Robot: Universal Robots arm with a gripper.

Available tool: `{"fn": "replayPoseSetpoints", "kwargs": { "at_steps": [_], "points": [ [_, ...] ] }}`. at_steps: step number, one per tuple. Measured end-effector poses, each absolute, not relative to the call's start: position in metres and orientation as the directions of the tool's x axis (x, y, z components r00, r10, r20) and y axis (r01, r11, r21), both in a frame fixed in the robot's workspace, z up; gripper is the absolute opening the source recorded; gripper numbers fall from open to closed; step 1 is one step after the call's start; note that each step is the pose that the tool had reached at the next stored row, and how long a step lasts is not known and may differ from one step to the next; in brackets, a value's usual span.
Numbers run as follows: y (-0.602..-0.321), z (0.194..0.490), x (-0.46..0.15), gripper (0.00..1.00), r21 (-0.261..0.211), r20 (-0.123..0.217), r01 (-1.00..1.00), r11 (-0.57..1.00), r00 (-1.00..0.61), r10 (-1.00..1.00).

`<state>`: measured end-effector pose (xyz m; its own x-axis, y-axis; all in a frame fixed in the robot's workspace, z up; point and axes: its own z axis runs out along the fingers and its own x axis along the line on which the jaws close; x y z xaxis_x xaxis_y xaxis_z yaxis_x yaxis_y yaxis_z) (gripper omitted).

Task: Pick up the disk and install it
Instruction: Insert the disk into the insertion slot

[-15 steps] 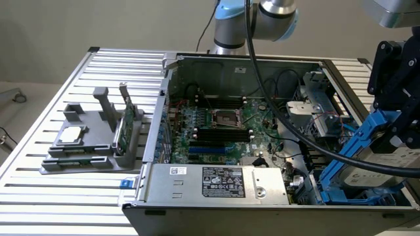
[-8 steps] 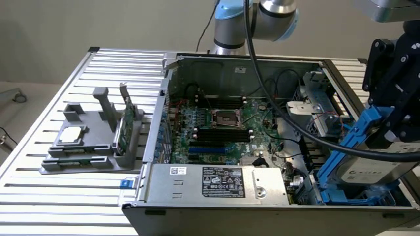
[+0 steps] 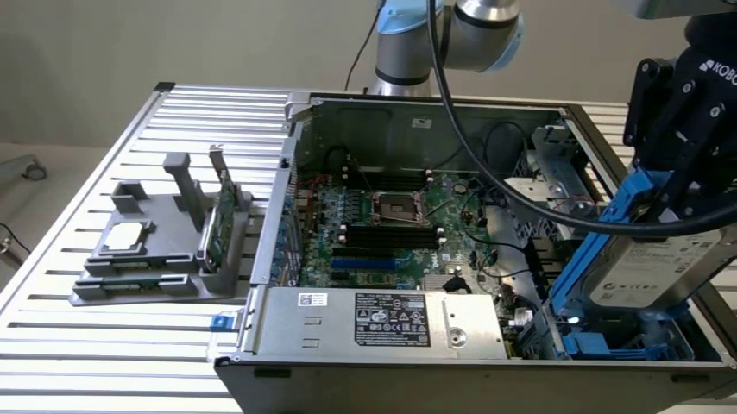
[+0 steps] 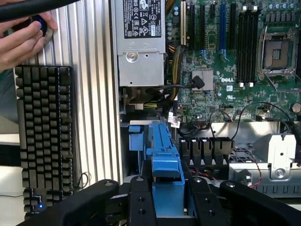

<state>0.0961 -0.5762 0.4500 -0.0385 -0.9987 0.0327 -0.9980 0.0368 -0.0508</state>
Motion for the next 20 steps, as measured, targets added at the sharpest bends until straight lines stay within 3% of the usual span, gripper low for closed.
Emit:
{"fn": "replayPoseSetpoints", "kwargs": {
  "at_steps": [20],
  "points": [
    [-0.5751,0.4443,0.1031,0.33,-0.045,0.081,-0.998,0.034,-0.037,-0.996]
  ]
}}
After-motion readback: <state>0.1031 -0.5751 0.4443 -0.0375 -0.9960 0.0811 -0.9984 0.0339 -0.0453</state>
